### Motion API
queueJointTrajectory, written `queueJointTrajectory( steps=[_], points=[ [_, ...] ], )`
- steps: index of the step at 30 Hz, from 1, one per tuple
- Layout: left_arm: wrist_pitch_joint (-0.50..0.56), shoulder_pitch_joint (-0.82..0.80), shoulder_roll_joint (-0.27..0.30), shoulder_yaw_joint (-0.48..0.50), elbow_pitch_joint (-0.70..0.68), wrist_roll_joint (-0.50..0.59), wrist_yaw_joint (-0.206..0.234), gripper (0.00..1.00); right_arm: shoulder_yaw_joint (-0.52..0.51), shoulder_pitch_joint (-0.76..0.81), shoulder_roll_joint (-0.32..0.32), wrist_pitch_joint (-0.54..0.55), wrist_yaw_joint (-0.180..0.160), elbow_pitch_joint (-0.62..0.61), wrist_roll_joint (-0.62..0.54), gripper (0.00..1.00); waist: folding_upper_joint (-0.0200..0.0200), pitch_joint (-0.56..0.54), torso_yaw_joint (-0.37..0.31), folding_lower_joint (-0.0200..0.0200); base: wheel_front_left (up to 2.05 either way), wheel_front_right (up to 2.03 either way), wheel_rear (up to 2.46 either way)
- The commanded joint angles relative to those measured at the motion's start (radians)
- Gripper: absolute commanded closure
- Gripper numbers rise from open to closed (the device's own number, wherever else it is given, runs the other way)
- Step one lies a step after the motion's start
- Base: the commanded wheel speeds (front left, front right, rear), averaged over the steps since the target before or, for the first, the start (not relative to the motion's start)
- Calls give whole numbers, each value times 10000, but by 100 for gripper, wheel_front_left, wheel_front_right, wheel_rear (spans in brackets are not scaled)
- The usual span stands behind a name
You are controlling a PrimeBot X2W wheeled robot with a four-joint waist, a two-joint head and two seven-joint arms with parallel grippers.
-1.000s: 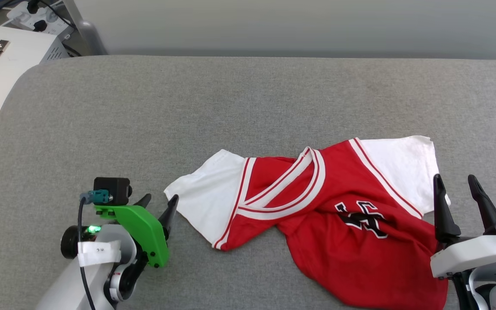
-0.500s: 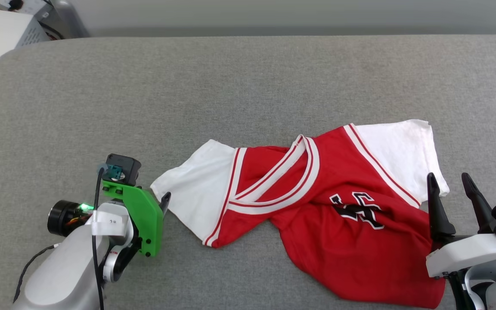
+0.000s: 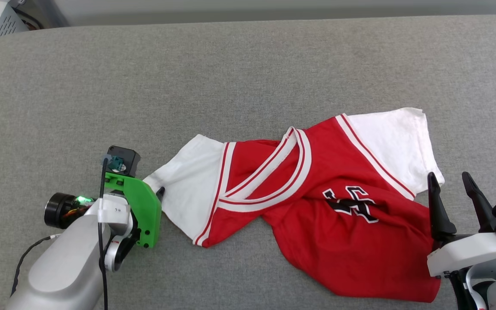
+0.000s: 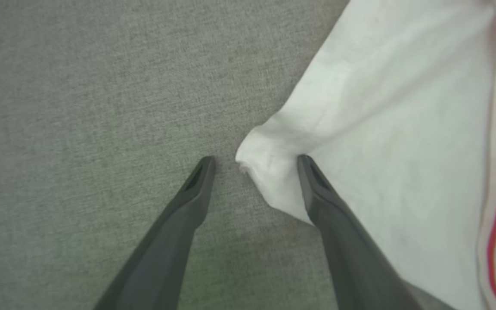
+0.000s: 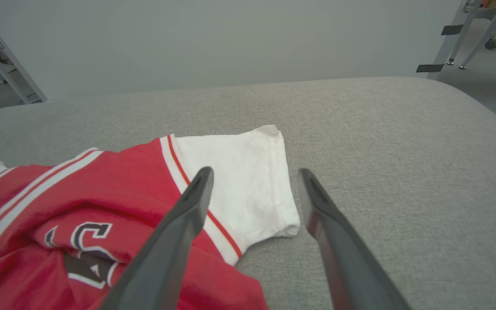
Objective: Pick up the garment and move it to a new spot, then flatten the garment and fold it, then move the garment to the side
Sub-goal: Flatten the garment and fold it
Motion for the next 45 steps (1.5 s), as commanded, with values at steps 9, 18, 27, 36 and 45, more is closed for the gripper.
queueJointTrajectory(
  steps=[9, 18, 27, 36, 45],
  points=[
    [-2, 245, -361, -154, 402, -285, -322, 100, -82, -142, -121, 161, -7, -25, -36, 0, -1, -125, 148, 1, 0, 0, 0],
    [-926, 1199, -186, 1156, -1907, -1345, 379, 100, 239, -490, -1495, 2252, -7, -259, 170, 0, -1, -332, 589, 1, 0, 0, 0],
    [-463, 2386, 303, 1600, -4740, -1717, 1440, 100, 1086, -2466, -3475, 6393, -7, -11, 1635, 0, -1, 242, 1135, 1, 0, 0, 0],
    [-210, 2524, 395, 1431, -5791, -1589, 1711, 100, 1774, -4509, -4794, 8457, -7, 1266, 2369, 0, -1, 1058, 1712, 1, 0, 0, 0],
    [-204, 2148, 122, 1099, -5978, -1414, 1614, 100, 3028, -5493, -5362, 8624, -7, 2684, 2531, 0, -1, 1525, 2118, 1, 0, 0, 0]
  ],
)
